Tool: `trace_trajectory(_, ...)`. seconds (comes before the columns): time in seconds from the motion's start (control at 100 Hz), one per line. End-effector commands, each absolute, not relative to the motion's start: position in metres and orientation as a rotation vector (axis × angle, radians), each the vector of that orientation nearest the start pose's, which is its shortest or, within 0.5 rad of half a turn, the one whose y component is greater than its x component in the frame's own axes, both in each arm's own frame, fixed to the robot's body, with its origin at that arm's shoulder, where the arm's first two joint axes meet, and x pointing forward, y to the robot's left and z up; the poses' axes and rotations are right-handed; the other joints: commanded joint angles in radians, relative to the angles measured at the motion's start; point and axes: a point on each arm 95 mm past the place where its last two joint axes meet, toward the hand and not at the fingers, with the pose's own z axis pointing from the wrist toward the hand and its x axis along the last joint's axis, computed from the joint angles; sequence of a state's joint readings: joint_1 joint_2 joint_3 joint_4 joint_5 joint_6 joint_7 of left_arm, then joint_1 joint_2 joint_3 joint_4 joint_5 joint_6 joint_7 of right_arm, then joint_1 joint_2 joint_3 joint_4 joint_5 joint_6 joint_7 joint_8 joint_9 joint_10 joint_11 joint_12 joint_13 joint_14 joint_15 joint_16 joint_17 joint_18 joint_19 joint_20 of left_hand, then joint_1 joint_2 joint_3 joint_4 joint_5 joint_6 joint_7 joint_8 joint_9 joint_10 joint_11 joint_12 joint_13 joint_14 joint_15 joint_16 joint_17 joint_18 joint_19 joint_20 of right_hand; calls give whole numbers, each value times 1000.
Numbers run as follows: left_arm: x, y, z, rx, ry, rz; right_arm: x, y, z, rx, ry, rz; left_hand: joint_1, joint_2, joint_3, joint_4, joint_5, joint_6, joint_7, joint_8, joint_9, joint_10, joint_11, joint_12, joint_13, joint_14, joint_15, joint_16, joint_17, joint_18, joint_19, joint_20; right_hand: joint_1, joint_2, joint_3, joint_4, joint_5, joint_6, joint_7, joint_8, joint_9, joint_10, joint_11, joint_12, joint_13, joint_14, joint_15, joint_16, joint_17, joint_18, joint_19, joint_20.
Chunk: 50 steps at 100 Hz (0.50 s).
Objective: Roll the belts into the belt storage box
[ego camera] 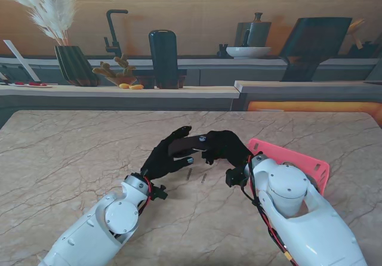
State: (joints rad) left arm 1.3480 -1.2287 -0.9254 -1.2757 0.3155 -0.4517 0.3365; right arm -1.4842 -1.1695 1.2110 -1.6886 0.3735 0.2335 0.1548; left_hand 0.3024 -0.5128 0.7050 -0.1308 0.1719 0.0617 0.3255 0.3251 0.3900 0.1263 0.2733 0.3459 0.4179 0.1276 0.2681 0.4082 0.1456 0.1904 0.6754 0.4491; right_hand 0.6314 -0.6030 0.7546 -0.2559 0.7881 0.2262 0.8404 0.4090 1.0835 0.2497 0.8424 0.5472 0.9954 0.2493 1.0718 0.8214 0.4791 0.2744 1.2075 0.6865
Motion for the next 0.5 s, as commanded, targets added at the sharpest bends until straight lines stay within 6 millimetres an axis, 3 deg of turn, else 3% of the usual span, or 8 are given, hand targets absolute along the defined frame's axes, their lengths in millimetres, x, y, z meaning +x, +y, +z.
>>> trace_trajectory(0.0,416,-102,-343,-1560,1003,-2437,415,61,-284,-2109,-597,-1747,-43,-43,22,-26,-27,-11,-75,-24,-35,-34,7,-22,-30,-41,-16,-16,-4,-54,-24,-20,173,101,144,32,40,-245,130,19,-1,-3,31,16,-7,-46,28,16,5,-56,21,20)
trace_trajectory(0.21,411,-105,-339,-1572,925,-2473,420,71,-295,-2128,-597,-1675,-32,-52,64,-34,-30,-8,-124,0,-29,-31,45,-30,3,-49,11,-45,40,-130,0,-68,174,104,138,33,36,-250,130,22,-4,-5,30,17,-11,-49,27,18,4,-60,17,22)
trace_trajectory(0.49,405,-106,-332,-1567,787,-2530,427,84,-307,-2152,-568,-1594,-14,-108,158,-50,-31,15,-151,5,-32,-18,103,-33,56,-58,77,-66,146,-196,7,-108,174,108,134,34,33,-254,130,24,-8,-8,32,18,-13,-52,27,20,3,-62,14,25)
